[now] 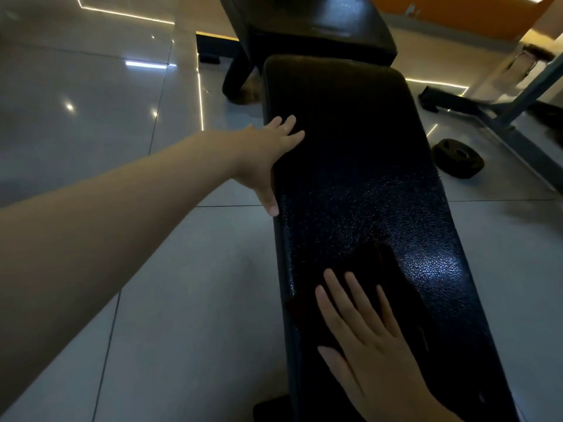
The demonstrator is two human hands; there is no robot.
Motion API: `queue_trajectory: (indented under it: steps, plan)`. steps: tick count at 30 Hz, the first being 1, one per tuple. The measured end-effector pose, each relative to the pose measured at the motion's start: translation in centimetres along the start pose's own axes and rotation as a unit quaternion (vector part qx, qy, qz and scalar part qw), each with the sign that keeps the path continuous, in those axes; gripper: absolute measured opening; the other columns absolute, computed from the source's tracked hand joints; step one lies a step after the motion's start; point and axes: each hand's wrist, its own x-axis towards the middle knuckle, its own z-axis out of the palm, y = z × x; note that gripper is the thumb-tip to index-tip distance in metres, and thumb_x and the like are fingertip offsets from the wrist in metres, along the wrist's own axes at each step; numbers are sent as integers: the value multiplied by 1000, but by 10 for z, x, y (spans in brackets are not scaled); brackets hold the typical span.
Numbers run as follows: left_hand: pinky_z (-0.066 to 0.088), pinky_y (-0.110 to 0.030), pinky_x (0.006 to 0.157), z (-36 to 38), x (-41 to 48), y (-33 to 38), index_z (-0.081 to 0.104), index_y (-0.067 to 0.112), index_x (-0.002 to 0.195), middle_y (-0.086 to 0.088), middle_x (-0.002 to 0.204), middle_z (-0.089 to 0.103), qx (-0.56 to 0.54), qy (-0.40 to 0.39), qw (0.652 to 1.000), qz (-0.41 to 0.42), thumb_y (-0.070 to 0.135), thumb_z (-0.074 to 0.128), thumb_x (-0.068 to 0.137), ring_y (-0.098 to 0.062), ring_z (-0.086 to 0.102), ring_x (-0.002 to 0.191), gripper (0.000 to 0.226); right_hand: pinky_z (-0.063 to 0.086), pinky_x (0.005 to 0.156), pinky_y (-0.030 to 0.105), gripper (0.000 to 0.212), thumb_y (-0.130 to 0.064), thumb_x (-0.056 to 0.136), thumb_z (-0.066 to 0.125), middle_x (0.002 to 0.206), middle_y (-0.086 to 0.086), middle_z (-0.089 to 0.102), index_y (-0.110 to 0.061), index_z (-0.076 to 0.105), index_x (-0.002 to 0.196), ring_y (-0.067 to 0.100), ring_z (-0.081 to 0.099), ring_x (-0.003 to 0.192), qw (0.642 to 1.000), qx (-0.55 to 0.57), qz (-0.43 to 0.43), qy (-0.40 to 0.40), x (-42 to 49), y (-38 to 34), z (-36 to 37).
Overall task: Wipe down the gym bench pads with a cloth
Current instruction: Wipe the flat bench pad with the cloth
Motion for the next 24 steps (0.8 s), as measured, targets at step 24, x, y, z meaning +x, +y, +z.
queue_trajectory:
  steps: [24]
  plan:
    - [9, -53, 120, -3, -2, 24, -17, 22, 151, -10, 158, -23, 137, -30, 989, -48, 36, 79, 76, -30, -11, 148, 123, 13, 118, 50, 62, -47, 98, 23, 162, 1, 14, -22, 17, 154, 22, 10, 149, 999, 11, 47, 23, 96, 13, -14]
